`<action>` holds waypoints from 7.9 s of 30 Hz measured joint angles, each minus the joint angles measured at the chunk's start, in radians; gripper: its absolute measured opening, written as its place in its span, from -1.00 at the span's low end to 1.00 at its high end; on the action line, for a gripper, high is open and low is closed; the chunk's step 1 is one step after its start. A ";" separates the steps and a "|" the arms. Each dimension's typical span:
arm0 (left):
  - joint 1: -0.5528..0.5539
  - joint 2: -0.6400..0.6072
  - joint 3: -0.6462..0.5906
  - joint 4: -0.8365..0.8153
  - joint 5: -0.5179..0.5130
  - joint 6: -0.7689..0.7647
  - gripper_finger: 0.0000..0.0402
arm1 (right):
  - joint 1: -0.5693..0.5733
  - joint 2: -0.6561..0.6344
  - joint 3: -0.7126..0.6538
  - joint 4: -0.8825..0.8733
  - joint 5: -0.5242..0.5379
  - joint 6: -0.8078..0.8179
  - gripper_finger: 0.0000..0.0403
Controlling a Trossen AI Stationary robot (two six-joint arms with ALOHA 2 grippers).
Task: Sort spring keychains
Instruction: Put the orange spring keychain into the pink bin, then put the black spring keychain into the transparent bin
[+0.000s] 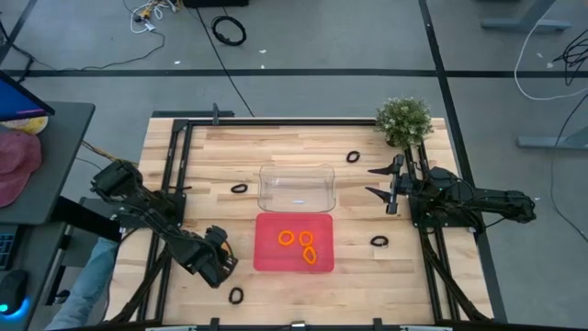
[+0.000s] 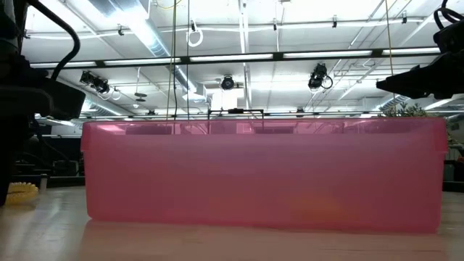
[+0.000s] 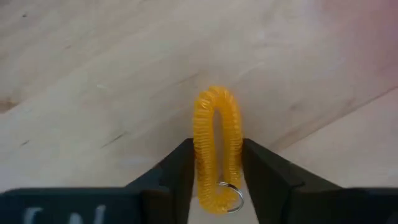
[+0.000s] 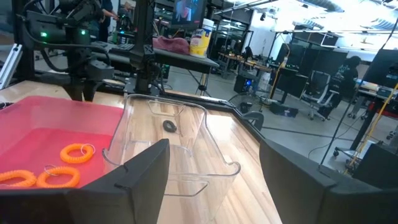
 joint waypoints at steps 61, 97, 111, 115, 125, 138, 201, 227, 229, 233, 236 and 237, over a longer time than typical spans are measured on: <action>0.275 -0.023 0.531 0.183 -0.488 1.367 -0.81 | 0.000 0.000 0.000 -0.001 0.000 0.000 0.26; 0.073 -0.022 0.522 0.063 -0.137 0.997 -0.10 | 0.000 0.000 0.000 -0.001 0.000 0.000 0.26; -0.083 0.007 0.522 0.053 -0.234 0.700 -0.10 | 0.000 0.000 0.000 -0.001 0.000 0.000 0.26; -0.091 0.043 0.522 0.059 -0.153 0.609 -0.10 | 0.000 0.000 0.000 -0.001 0.000 0.000 0.26; -0.082 0.081 0.522 -0.065 -0.090 0.334 -0.10 | 0.000 0.000 0.000 -0.001 0.000 0.000 0.26; -0.066 0.175 0.522 -0.113 0.010 0.253 -0.10 | 0.000 0.000 0.000 -0.001 0.000 0.000 0.26; 0.021 0.420 0.966 -0.105 -0.948 0.847 -0.96 | 0.000 0.000 0.000 -0.001 0.000 0.000 0.26; 0.322 0.416 0.967 -0.407 -1.012 1.069 -0.94 | 0.000 0.000 0.000 -0.001 0.000 0.000 0.26; 0.354 0.416 0.967 -0.420 -1.012 1.070 -0.95 | 0.000 0.000 0.000 -0.001 0.000 0.000 0.26; 0.408 0.416 0.967 -0.438 -0.987 1.088 -0.95 | 0.000 0.000 0.000 -0.001 0.000 0.000 0.26; 0.443 0.416 0.967 -0.437 -0.957 1.127 -0.91 | 0.000 0.000 0.000 -0.001 0.000 0.000 0.26; 0.452 0.416 0.967 -0.436 -0.955 1.140 -0.90 | 0.000 0.000 0.000 -0.001 0.000 0.000 0.26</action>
